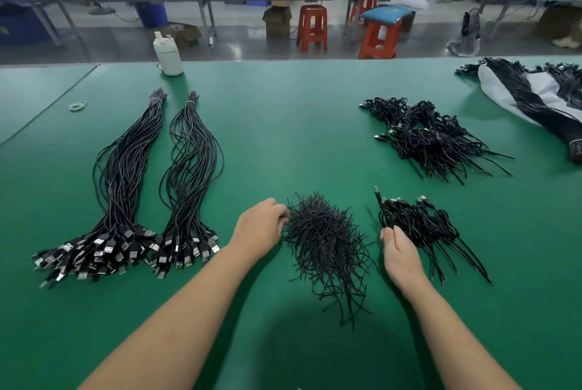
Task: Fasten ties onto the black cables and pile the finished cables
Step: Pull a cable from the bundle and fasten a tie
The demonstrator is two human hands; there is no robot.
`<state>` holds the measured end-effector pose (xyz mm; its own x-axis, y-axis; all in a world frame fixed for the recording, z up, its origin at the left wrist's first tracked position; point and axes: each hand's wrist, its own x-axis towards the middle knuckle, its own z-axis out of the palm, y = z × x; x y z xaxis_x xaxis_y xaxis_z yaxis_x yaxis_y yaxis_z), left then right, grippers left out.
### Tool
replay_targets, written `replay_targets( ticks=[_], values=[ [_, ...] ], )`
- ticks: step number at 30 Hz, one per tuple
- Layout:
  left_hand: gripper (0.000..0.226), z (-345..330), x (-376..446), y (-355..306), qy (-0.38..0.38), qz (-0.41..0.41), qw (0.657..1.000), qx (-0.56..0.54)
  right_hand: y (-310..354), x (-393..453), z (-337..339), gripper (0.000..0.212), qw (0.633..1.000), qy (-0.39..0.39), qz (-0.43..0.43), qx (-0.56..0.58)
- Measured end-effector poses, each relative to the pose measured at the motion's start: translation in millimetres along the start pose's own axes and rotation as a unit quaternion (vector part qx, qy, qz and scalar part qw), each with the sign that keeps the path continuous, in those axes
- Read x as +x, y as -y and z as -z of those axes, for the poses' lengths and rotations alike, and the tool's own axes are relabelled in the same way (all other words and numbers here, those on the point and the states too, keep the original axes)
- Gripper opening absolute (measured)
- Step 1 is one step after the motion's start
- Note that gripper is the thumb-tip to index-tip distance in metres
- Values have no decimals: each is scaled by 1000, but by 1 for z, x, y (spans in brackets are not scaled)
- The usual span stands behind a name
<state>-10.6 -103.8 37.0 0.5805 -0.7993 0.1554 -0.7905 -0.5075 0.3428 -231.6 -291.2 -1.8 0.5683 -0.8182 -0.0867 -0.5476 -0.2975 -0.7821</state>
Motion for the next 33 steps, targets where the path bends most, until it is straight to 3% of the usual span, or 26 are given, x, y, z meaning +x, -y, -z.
replay_targets(
  ticks=[4,9,14,18,20,23,25,29,33],
  values=[
    [11,13,-6,6,14,14,997,-69,2,0,1,39,1000,0,7,-3],
    [9,33,-22,17,-10,36,997,-74,4,0,1,40,1000,1,-6,3],
    [9,51,-39,20,-78,113,985,-101,16,-12,2,37,998,-17,-20,48],
    [11,51,-48,-1,-97,230,918,-310,51,-38,-11,31,997,36,65,19],
    [10,48,-52,-19,-77,247,883,-393,72,-53,-18,32,990,88,105,35],
    [8,47,-57,-44,-50,223,863,-450,95,-68,-26,32,978,128,161,37],
    [8,48,-59,-53,-49,185,877,-441,103,-72,-31,31,974,146,166,46],
    [15,48,-64,-56,-40,132,911,-388,112,-74,-36,29,961,202,89,168],
    [11,47,-71,-53,-72,24,961,-265,118,-80,-34,28,932,235,34,274]
  ],
)
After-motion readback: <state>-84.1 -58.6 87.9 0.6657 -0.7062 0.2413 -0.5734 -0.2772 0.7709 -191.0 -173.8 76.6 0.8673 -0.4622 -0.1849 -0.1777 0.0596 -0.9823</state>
